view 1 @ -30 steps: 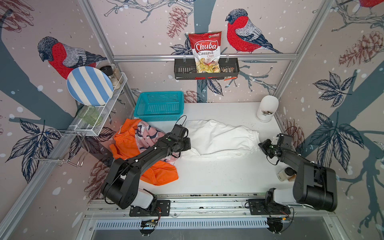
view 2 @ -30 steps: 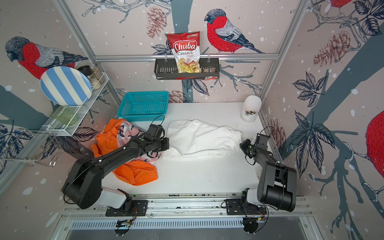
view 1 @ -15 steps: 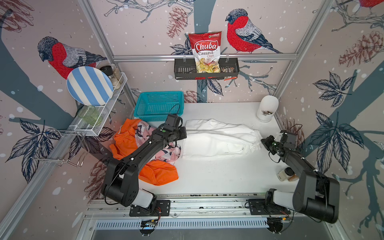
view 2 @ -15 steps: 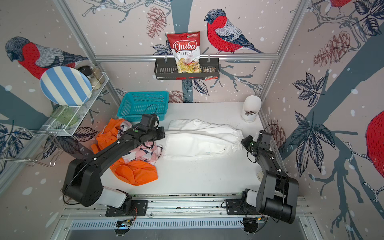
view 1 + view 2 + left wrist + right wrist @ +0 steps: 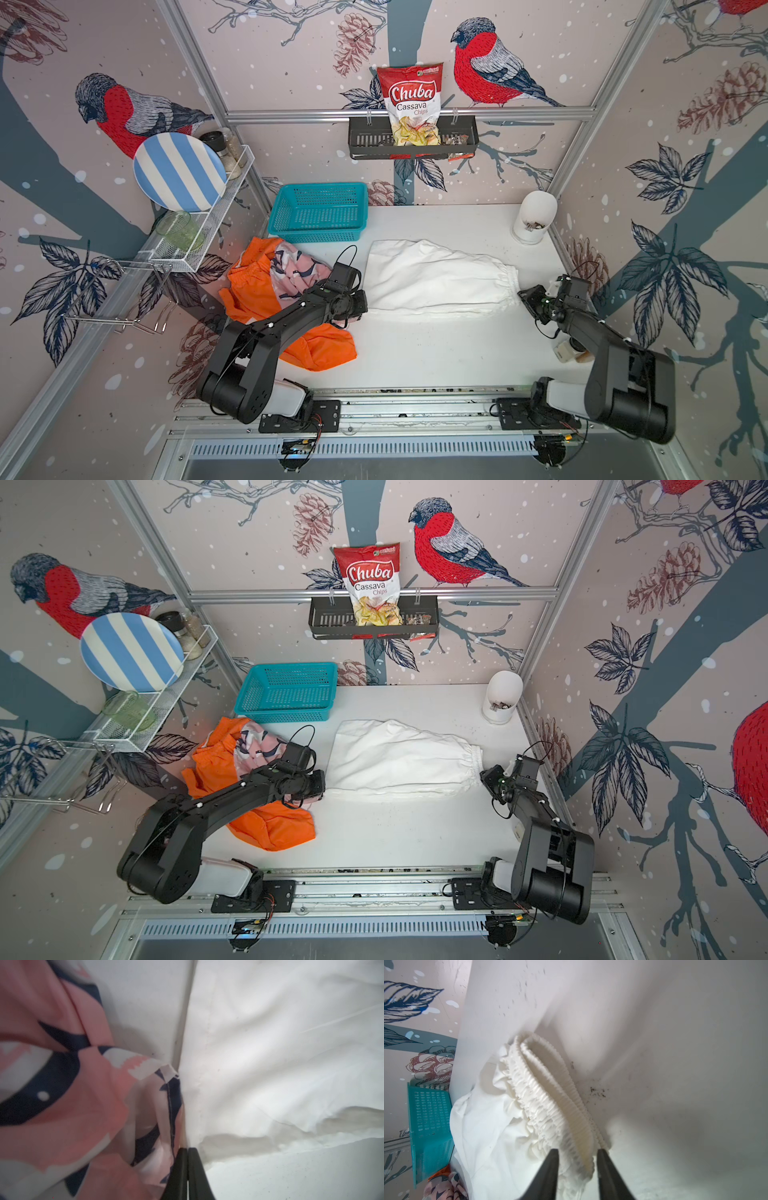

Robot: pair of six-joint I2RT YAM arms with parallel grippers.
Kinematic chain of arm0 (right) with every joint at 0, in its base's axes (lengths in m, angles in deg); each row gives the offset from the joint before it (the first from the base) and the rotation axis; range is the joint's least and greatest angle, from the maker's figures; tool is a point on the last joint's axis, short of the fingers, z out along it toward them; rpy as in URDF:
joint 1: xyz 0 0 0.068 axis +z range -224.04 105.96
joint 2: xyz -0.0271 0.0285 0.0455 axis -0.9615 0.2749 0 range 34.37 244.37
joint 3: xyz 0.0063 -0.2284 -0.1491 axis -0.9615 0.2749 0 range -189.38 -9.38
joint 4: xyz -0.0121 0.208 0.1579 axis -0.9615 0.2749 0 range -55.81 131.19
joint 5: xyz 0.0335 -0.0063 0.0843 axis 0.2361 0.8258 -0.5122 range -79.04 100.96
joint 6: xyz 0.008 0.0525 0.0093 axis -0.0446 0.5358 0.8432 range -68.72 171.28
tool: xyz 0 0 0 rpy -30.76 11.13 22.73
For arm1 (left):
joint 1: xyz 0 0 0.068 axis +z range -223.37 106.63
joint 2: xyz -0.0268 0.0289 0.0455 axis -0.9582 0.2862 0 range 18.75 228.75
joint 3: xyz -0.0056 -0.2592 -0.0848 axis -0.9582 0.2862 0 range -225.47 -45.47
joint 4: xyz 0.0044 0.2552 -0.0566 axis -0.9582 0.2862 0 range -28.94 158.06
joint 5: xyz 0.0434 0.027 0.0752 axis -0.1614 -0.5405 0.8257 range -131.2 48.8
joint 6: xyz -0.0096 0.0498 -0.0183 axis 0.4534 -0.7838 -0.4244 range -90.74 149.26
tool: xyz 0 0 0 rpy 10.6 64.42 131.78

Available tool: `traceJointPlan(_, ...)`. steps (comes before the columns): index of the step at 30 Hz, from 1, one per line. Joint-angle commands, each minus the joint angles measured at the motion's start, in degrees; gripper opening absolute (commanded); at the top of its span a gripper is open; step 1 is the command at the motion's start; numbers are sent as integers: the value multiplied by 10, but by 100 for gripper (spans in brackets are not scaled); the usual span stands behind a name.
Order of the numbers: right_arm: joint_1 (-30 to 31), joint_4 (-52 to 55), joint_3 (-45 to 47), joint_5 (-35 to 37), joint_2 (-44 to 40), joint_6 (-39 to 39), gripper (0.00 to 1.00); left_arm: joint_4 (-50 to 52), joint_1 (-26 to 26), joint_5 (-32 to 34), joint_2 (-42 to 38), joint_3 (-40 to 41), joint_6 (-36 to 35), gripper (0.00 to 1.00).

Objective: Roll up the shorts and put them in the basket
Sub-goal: Adjust the shorts at the center of the board.

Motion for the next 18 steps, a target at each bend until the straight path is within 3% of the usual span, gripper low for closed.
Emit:
traceJointPlan(1, 22, 65, -36, 62, -50, -11, 50, 37, -1, 36, -31, -36, -9, 27)
traceJointPlan(3, 61, 83, -64, 87, -87, -9, 49, 83, -29, 112, -42, -78, -12, 27)
traceJointPlan(5, 136, 82, -93, 115, -96, -2, 48, 114, -62, 145, -29, -132, -17, 27)
traceJointPlan(8, 258, 89, -142, 110, -40, -1, 45, 91, -91, 104, 4, -161, -16, 23)
traceJointPlan(11, 335, 91, -171, 84, 43, 0, 41, 55, -103, 73, 51, -164, -10, 20)
traceJointPlan(18, 430, 13, -132, 64, 169, 31, 37, -3, -104, 44, 173, -146, -26, 16)
